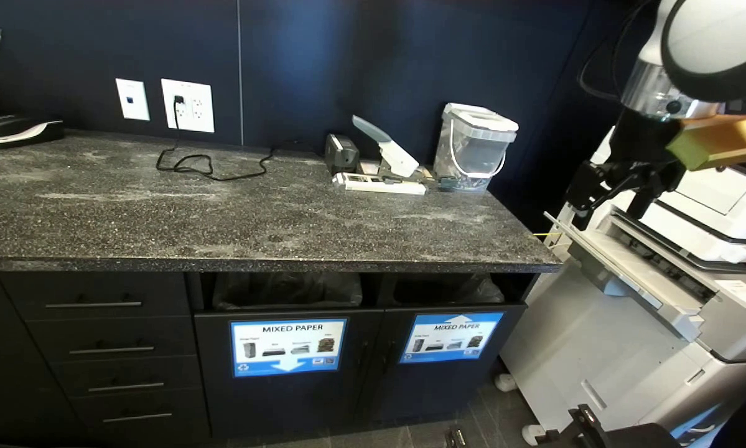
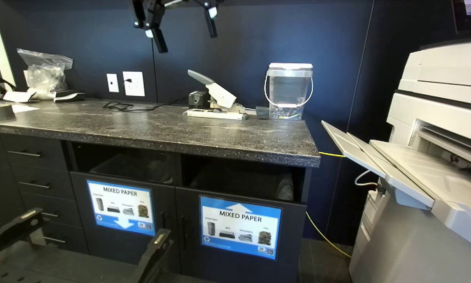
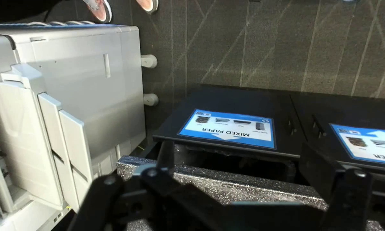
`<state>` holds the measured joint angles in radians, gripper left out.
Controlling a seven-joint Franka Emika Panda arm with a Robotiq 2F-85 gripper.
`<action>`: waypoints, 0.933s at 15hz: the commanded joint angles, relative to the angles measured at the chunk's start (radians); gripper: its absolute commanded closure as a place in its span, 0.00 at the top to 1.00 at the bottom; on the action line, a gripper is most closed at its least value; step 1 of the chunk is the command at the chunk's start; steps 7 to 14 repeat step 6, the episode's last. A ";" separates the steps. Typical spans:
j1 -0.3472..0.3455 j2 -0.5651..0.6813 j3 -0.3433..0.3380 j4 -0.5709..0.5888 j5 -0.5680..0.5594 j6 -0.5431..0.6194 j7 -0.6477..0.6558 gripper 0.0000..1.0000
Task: Place the papers on the counter inside the bin on the right
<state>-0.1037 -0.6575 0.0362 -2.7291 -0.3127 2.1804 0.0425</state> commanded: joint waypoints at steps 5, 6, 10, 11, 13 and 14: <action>0.008 -0.032 -0.003 -0.009 0.003 -0.021 0.002 1.00; 0.008 -0.030 -0.003 -0.009 0.003 -0.021 0.002 1.00; 0.008 -0.030 -0.003 -0.009 0.003 -0.021 0.002 1.00; 0.008 -0.030 -0.003 -0.009 0.003 -0.021 0.002 1.00; 0.008 -0.030 -0.003 -0.009 0.003 -0.021 0.002 1.00; 0.008 -0.030 -0.003 -0.009 0.003 -0.021 0.002 1.00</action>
